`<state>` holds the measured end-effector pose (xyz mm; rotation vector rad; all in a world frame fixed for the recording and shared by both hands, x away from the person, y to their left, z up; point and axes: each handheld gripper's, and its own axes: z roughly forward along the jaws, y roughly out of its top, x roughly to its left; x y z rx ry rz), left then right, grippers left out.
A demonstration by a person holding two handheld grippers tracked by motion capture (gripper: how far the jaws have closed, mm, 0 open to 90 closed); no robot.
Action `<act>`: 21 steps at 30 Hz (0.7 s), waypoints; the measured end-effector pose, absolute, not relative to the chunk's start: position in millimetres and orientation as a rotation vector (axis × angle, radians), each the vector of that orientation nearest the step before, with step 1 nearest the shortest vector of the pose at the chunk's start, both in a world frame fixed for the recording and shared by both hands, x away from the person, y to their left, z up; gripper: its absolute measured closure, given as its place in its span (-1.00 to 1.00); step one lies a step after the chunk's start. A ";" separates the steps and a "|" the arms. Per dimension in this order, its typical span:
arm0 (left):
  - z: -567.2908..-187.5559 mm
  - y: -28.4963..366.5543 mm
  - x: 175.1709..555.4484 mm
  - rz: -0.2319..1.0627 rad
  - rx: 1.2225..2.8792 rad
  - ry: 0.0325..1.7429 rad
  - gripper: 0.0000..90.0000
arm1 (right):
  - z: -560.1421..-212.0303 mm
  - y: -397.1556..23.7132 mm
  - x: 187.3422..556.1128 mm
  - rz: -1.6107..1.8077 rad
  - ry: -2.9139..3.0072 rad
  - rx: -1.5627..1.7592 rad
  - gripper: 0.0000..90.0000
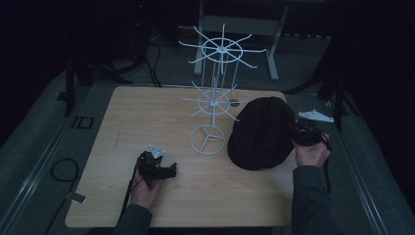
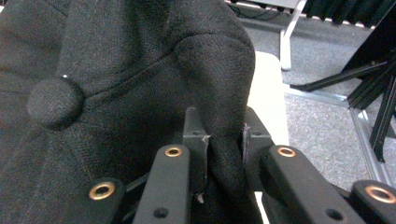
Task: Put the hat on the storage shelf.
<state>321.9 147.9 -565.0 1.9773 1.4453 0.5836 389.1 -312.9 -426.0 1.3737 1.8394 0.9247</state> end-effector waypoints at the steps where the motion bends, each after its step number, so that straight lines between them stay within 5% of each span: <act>1: -565.0 147.9 321.9 0.584 1.977 1.445 -0.81 | -424.8 -312.8 388.8 0.926 1.838 1.369 0.72; 21: -565.0 147.6 321.9 0.584 1.977 1.445 -0.81 | -397.3 -324.0 378.7 1.010 1.783 1.289 0.71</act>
